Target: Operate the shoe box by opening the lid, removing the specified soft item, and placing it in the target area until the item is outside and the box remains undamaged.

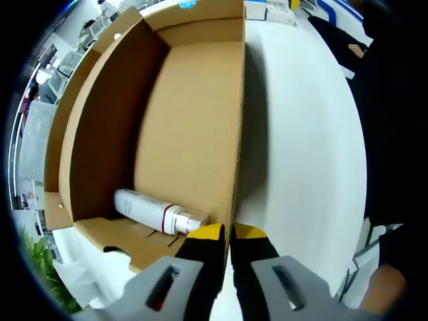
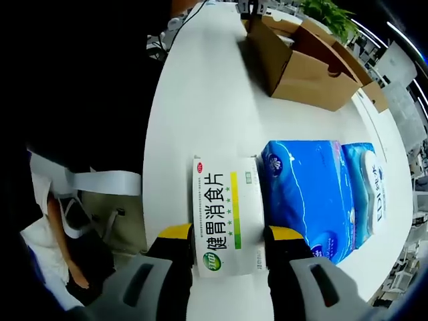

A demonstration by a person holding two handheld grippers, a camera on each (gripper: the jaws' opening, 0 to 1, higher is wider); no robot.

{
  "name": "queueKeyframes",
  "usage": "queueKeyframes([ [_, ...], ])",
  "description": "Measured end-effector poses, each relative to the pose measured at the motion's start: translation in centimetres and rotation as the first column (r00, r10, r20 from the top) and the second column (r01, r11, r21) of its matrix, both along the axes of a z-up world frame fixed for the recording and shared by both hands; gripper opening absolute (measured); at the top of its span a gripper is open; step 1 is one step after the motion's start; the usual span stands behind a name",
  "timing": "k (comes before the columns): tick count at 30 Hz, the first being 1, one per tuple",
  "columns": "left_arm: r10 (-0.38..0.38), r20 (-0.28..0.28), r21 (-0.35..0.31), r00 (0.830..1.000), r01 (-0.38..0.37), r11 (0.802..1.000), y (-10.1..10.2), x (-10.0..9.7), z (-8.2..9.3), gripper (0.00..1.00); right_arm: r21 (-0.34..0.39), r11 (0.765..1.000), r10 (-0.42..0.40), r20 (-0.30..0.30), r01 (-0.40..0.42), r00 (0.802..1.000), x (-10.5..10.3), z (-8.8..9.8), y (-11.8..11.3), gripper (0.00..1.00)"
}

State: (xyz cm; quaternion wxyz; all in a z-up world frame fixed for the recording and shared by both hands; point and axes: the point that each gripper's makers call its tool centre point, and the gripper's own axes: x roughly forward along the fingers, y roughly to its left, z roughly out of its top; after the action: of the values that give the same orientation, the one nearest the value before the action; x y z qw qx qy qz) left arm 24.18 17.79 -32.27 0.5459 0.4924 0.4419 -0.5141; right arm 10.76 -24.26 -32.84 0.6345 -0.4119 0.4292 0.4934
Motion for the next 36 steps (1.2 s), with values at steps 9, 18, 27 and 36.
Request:
queueKeyframes([
  [9,-0.001,0.003,0.002,1.000,0.001,1.000,0.0,0.0,0.0,0.03,0.001,1.000,0.000,0.000,0.000,1.000,-0.1,0.0,0.0,0.43],
  [18,-0.002,0.010,-0.001,1.000,0.002,1.000,-0.1,0.0,0.0,0.03,-0.011,1.000,0.021,0.016,-0.021,1.000,-0.5,0.2,0.0,0.47],
  [27,-0.007,0.017,-0.006,1.000,0.007,1.000,-0.1,0.0,0.0,0.03,0.015,0.999,-0.035,0.066,0.034,0.997,-0.9,2.9,0.9,0.51],
  [36,-0.023,0.029,-0.023,0.999,0.023,0.999,0.0,-0.2,0.1,0.03,0.172,0.983,0.020,0.280,-0.070,0.960,2.4,8.3,6.2,0.43],
])
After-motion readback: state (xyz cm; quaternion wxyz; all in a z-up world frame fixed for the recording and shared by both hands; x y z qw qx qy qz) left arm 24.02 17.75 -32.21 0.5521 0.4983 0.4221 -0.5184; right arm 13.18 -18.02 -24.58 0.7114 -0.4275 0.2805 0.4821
